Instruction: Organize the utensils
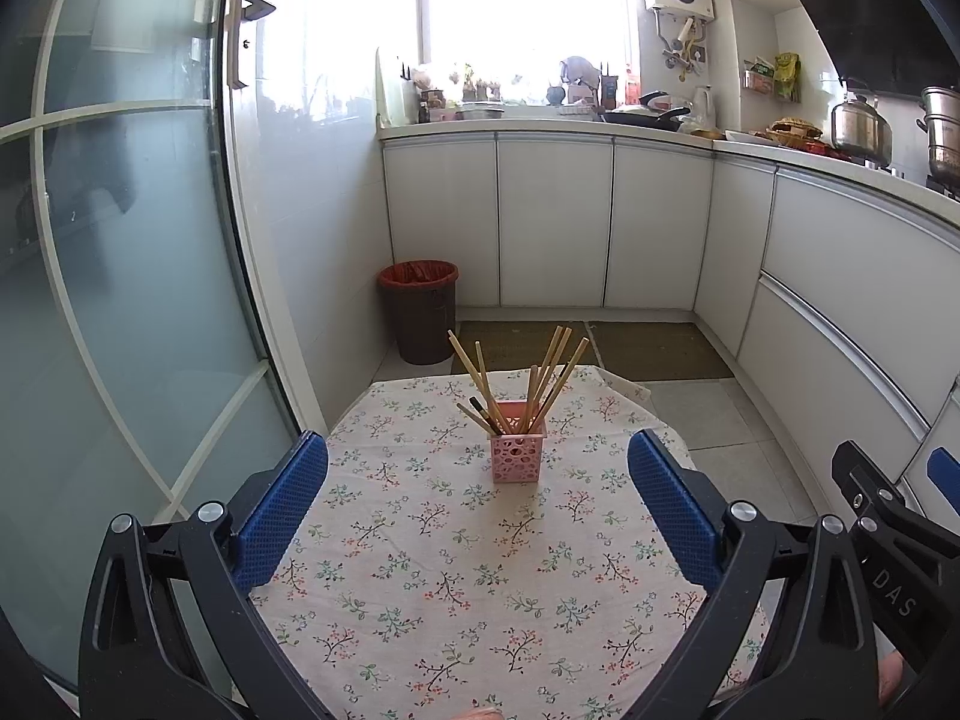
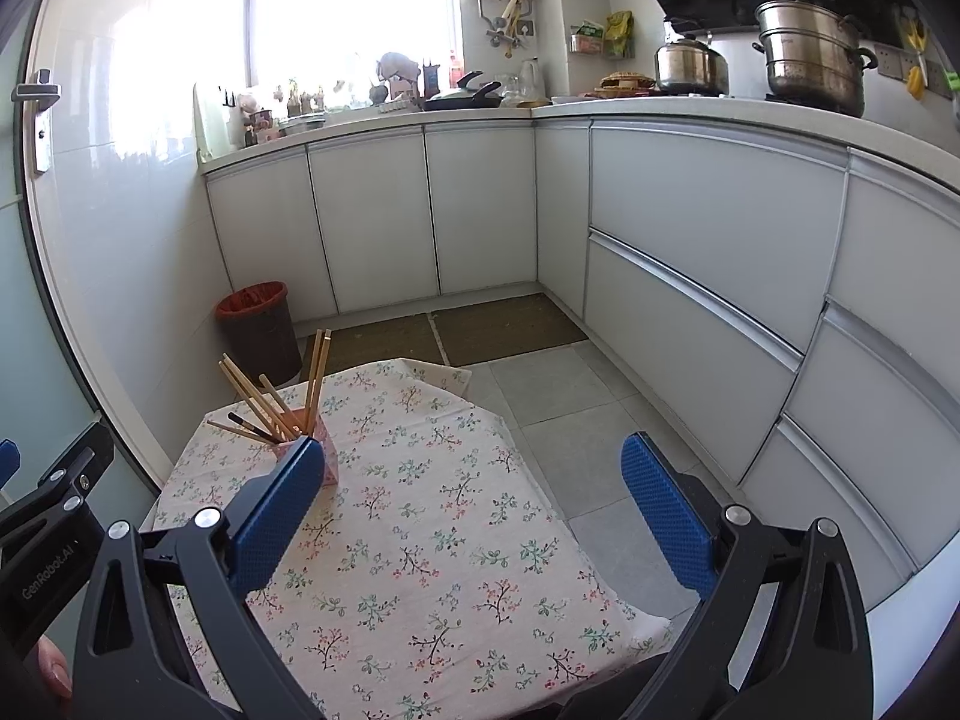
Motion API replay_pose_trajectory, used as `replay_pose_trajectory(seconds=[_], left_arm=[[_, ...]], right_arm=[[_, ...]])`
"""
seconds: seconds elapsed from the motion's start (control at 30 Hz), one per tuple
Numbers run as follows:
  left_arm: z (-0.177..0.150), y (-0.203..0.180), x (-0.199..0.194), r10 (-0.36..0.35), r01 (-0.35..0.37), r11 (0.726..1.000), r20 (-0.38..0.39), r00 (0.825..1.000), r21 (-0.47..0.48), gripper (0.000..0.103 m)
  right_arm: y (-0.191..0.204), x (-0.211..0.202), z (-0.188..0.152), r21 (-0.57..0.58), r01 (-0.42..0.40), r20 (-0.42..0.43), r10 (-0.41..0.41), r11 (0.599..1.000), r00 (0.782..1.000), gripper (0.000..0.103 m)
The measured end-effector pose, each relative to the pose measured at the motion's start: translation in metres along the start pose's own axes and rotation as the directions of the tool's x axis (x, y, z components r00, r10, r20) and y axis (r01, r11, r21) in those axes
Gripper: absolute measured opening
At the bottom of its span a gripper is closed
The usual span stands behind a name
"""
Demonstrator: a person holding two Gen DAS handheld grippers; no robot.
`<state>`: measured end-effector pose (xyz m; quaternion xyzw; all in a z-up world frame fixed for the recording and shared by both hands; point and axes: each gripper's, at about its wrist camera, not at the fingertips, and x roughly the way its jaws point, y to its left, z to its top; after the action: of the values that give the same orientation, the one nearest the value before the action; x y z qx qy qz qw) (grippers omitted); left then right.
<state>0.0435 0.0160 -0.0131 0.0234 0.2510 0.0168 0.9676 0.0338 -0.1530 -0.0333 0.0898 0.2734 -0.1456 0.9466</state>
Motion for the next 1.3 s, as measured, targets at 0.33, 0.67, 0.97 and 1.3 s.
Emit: replay_pose_trajectory(seconds=[0.33,0.67,0.97,1.3], left_arm=[[-0.0009,0.0004,-0.0007,0.000,0.000,1.000,-0.002,1.000,0.000,0.096],[-0.0007,0.0002,0.0024,0.003,-0.002,1.000,-0.011,1.000,0.006,0.096],[-0.0003,-0.0003,0.0018,0.008,-0.008,1.000,-0.016,1.000,0.003,0.096],[-0.0029,0.0010,0.0034,-0.043,0.043,0.999,-0.020,0.999,-0.021,0.096]], right_arm=[[-0.0007,-0.0001,0.0001,0.001,-0.002,-0.004,0.002,1.000,1.000,0.097],[-0.0017,0.0003,-0.0007,0.002,-0.004,-0.008,0.004,1.000,1.000,0.097],[-0.0014,0.0014,-0.0004,0.005,-0.006,-0.011,0.006,1.000,1.000,0.097],[-0.0017,0.0028,-0.0025,0.005,-0.011,-0.016,0.011,1.000,1.000,0.097]])
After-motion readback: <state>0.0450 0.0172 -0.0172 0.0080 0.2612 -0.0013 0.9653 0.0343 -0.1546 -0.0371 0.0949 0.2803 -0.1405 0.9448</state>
